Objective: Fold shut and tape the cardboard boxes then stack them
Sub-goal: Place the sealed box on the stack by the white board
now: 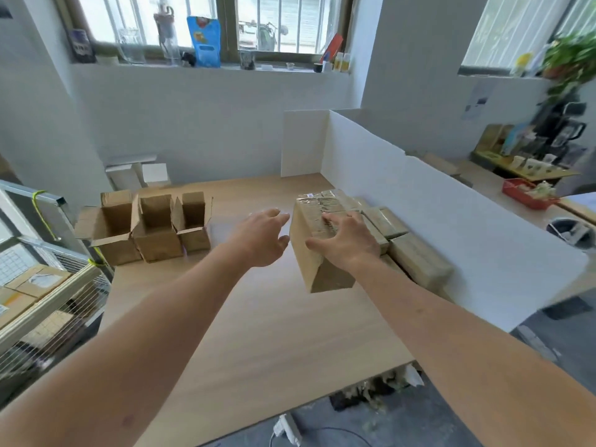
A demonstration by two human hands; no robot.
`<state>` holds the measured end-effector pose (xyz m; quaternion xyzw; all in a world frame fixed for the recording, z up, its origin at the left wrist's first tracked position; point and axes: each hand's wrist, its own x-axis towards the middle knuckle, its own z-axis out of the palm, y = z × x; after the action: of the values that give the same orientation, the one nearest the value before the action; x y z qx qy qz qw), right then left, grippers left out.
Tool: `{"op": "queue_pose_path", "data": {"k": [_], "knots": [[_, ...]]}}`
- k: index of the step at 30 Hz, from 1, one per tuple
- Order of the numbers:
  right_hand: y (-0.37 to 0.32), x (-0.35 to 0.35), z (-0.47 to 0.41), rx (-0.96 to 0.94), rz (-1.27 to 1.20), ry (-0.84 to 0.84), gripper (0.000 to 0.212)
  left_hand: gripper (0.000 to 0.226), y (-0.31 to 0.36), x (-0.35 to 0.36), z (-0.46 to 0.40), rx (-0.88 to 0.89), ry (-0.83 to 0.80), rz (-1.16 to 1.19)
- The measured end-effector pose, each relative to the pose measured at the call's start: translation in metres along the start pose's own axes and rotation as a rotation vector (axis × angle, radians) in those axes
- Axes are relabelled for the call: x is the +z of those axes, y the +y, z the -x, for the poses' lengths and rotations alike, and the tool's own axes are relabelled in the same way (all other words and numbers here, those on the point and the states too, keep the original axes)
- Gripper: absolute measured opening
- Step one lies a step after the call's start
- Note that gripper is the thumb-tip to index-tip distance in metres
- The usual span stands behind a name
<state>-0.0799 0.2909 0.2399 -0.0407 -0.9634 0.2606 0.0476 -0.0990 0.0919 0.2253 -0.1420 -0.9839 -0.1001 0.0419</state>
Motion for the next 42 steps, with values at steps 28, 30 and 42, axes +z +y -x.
{"op": "queue_pose_path", "data": {"k": [28,30,42], "knots": [[0.126,0.047,-0.158,0.168,0.027,-0.11,0.079,0.046,0.034,0.131,-0.187,0.05,-0.228,0.009],[0.131,0.058,-0.172,0.164,0.04,-0.125,0.079,0.048,0.029,0.142,-0.198,0.047,-0.257,0.018],[0.178,0.147,-0.265,0.066,0.121,-0.239,0.084,0.06,0.01,0.224,-0.256,-0.162,-0.264,0.071]]}}
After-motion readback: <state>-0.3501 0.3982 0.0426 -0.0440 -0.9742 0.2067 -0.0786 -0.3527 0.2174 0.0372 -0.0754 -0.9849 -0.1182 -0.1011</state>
